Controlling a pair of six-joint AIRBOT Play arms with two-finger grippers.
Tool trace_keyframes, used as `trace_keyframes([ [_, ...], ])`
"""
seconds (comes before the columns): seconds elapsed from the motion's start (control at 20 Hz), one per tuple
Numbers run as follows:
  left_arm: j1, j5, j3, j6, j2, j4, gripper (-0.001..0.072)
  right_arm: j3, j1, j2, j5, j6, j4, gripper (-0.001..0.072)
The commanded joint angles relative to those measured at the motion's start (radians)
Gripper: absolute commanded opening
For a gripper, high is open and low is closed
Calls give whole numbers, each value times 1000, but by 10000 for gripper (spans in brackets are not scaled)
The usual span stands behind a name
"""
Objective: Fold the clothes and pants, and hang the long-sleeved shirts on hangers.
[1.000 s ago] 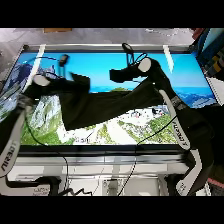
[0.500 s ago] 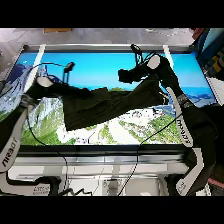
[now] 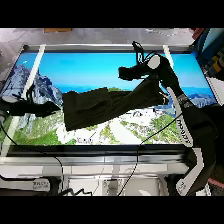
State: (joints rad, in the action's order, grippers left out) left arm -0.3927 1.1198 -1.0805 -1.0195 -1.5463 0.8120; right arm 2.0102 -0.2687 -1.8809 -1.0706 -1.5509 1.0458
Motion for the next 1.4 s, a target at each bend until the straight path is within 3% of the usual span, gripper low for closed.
trace_keyframes([
  [0.0,-11,-53,87,97,-63,-177,515,0,0,0,27,-1,-17,26],
  [0.2,77,-179,86,104,-146,-283,505,0,0,0,23,-1,-23,26],
  [0.25,103,-196,86,105,-150,-298,398,0,0,0,23,-1,-23,26],
  [0.35,141,-203,73,111,-148,-298,117,0,0,0,23,-1,-22,26],
  [0.4,148,-191,62,109,-145,-298,18,0,0,0,23,0,-21,26],
  [0.6,121,-47,-43,76,-64,-190,15,0,0,0,19,0,51,26],
  [0.75,120,55,-196,-100,53,121,14,-4,0,-6,13,0,92,26],
  [1.0,172,317,-506,-305,192,518,11,-58,-13,-9,-17,0,89,26],
  [1.15,227,479,-658,-338,209,773,12,-59,-52,-10,-64,0,87,26],
  [1.35,249,519,-702,-358,201,909,12,-59,-144,-10,-71,11,88,26],
])
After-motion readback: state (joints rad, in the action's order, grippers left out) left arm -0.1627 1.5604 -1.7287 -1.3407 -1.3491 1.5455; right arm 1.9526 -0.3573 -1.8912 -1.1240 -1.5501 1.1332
